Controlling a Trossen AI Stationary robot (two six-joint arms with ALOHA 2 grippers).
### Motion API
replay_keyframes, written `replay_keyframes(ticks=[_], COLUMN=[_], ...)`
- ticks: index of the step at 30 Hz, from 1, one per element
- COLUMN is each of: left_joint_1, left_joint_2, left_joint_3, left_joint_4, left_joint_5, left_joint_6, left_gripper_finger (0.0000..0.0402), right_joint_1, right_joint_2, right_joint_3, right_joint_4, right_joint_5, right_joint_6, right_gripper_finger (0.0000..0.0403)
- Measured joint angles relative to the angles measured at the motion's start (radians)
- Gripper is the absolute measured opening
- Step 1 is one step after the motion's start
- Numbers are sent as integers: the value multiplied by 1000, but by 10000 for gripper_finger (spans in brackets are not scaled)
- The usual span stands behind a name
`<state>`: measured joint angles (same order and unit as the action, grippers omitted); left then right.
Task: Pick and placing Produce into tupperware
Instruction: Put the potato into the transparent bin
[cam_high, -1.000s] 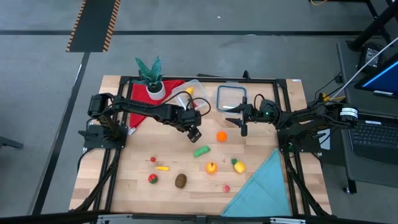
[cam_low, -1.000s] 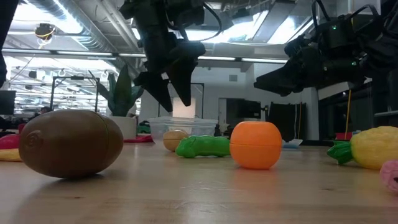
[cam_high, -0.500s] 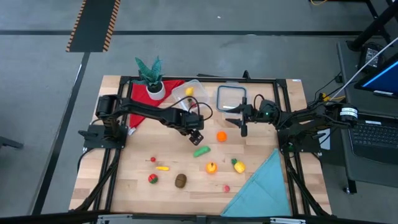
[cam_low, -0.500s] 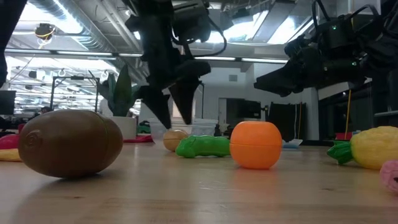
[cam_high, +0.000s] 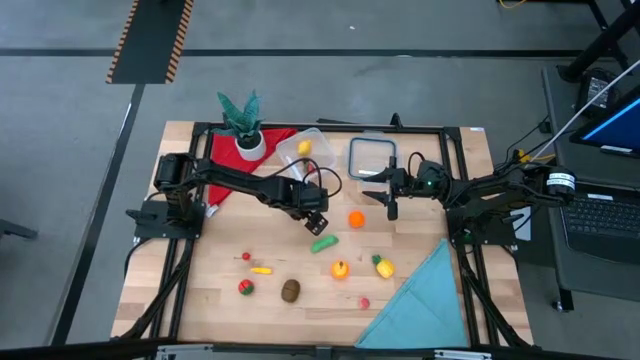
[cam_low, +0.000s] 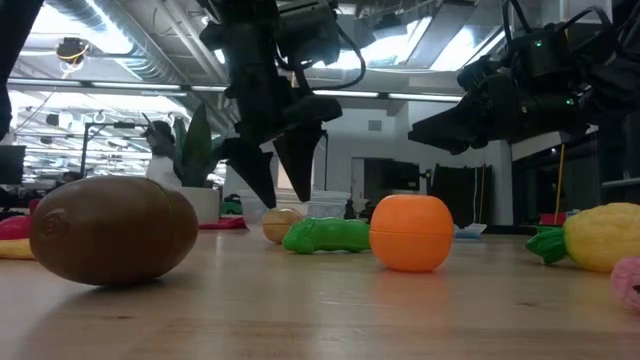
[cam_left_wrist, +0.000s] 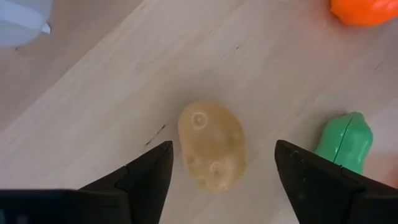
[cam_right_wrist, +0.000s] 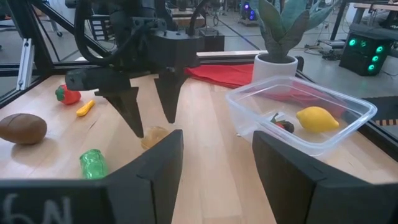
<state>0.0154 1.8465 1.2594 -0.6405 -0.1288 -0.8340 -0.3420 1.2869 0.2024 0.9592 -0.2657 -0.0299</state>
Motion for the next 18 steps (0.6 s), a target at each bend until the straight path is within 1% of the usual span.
replay_keyframes(ticks=[4, 10, 18], left_joint_1=[1, 1, 2], left_joint_2=[1, 51, 116], left_joint_3=[0, 2, 2], left_joint_4=[0, 2, 2], left_joint_5=[-10, -4, -4], left_joint_6=[-3, -2, 4], left_gripper_finger=[267, 270, 264], right_joint_1=[0, 0, 1], right_joint_2=[0, 0, 0], right_joint_3=[0, 0, 0], right_joint_4=[0, -4, -7], right_joint_5=[0, 0, 0], right_joint_6=[0, 1, 0], right_gripper_finger=[196, 196, 196])
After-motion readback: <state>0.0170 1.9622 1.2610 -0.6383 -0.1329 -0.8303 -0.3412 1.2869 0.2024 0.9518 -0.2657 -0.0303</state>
